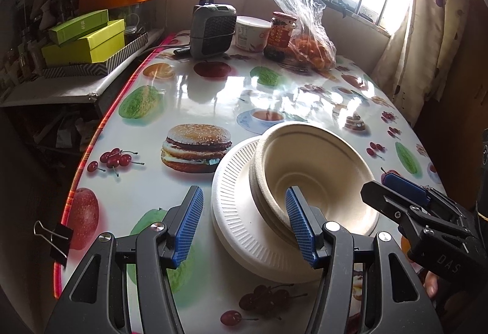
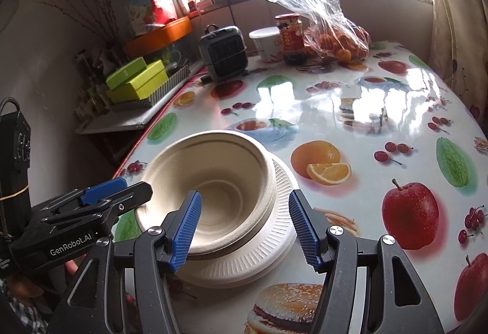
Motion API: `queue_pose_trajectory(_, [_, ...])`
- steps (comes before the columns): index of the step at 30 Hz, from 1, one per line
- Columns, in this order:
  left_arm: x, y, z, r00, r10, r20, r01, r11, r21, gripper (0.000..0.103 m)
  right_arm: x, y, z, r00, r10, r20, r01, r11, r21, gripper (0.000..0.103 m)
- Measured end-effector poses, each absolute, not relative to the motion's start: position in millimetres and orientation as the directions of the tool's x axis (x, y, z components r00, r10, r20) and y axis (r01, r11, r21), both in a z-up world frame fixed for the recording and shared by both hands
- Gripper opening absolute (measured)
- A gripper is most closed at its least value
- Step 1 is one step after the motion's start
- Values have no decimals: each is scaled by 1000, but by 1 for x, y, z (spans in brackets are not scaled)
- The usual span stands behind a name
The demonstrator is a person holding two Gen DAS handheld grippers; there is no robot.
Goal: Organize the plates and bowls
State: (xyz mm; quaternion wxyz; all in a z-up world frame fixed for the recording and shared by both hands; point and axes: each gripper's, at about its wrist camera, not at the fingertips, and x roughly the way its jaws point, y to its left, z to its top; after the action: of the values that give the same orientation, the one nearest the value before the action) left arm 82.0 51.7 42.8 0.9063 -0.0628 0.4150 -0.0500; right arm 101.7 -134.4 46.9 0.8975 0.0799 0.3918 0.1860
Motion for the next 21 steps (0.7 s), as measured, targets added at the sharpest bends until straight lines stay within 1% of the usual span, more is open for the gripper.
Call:
queue_pose_trajectory(6, [71, 52, 46, 675, -105, -730, 41, 994, -105, 58, 94, -140, 51, 644, 389, -659, -264, 921, 286, 61])
queue_pose_trajectory(18, [55, 59, 48, 696, -77, -714, 25, 996, -83, 58, 81, -157, 52, 670, 363, -647, -229, 931, 285, 61])
queue_pose_trajectory(21, [51, 64, 45, 693, -90, -715, 23, 994, -103, 58, 78, -161, 50, 673, 357, -648, -219, 933, 286, 61])
